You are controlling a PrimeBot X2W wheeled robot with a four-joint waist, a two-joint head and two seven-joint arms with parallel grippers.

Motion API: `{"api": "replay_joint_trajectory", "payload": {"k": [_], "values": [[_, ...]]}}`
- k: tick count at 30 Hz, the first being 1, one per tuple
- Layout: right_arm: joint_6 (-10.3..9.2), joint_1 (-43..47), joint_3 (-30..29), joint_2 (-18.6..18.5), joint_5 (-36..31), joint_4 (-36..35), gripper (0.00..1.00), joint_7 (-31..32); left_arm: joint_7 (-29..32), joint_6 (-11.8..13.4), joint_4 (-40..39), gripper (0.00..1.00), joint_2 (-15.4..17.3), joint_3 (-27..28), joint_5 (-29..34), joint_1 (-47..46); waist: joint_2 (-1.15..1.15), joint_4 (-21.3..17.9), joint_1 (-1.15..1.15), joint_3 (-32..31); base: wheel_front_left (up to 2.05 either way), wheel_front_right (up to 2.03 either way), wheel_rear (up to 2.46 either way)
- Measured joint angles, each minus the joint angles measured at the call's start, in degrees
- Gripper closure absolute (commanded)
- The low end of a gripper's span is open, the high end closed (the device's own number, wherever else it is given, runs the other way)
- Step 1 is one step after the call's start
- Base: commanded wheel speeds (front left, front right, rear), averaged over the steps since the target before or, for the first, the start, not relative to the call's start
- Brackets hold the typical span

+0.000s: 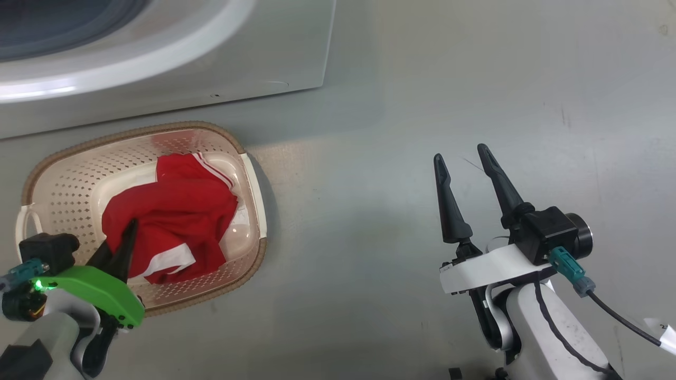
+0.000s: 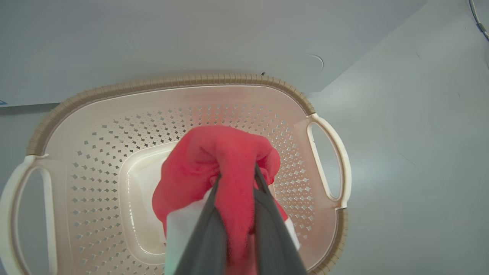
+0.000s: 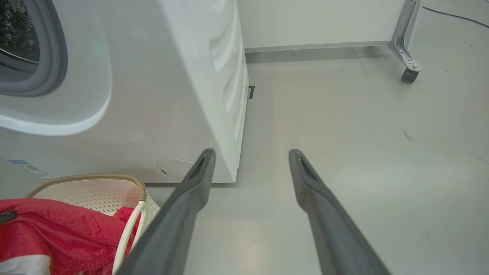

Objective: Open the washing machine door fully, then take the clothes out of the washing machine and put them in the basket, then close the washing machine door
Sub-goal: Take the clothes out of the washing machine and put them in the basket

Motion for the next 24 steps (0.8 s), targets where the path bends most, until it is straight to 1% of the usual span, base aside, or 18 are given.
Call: {"api": "replay_joint_trajectory", "payload": {"k": [5,6,7,8,10,15,24], "values": [[0.00,-1.2,0.1,0.0,-0.2,-1.1,0.00,0.0,0.0,0.0,0.2,1.00,0.8,-0.2,1.8,-2.2,0.00,-0.5,0.00,2.8,0.00,0.00,0.00],[0.00,-1.4,0.1,0.0,-0.2,-1.1,0.00,0.0,0.0,0.0,0.7,0.88,0.8,-0.3,1.8,-2.4,0.00,-0.7,0.00,3.3,0.00,0.00,0.00],[0.00,-1.5,0.1,0.0,-0.2,-1.1,0.00,0.0,0.0,0.0,1.0,0.65,0.8,-0.4,1.8,-2.5,0.00,-0.8,0.00,3.8,0.00,0.00,0.00],[0.00,-1.7,0.0,0.0,-0.2,-1.1,0.00,0.0,0.0,0.0,1.5,0.00,0.8,-0.9,1.8,-2.5,0.00,-1.0,0.00,4.2,0.00,0.00,0.00],[0.00,-1.9,-0.5,0.0,-0.4,-1.2,0.00,0.0,0.0,0.0,2.3,0.00,0.6,-1.5,1.9,-2.5,0.00,-1.2,0.00,4.7,0.00,0.00,0.00],[0.00,-1.9,-1.3,0.0,-0.4,-1.2,0.00,0.0,0.0,0.0,2.9,0.00,0.3,-1.2,2.4,-2.7,0.00,-1.3,0.00,5.0,0.00,0.00,0.00],[0.00,-2.4,-1.7,0.0,-0.4,-0.2,0.00,0.0,0.0,0.0,2.7,0.00,-1.3,1.2,4.0,-3.4,0.00,-0.1,0.00,2.4,0.00,0.00,0.00]]}}
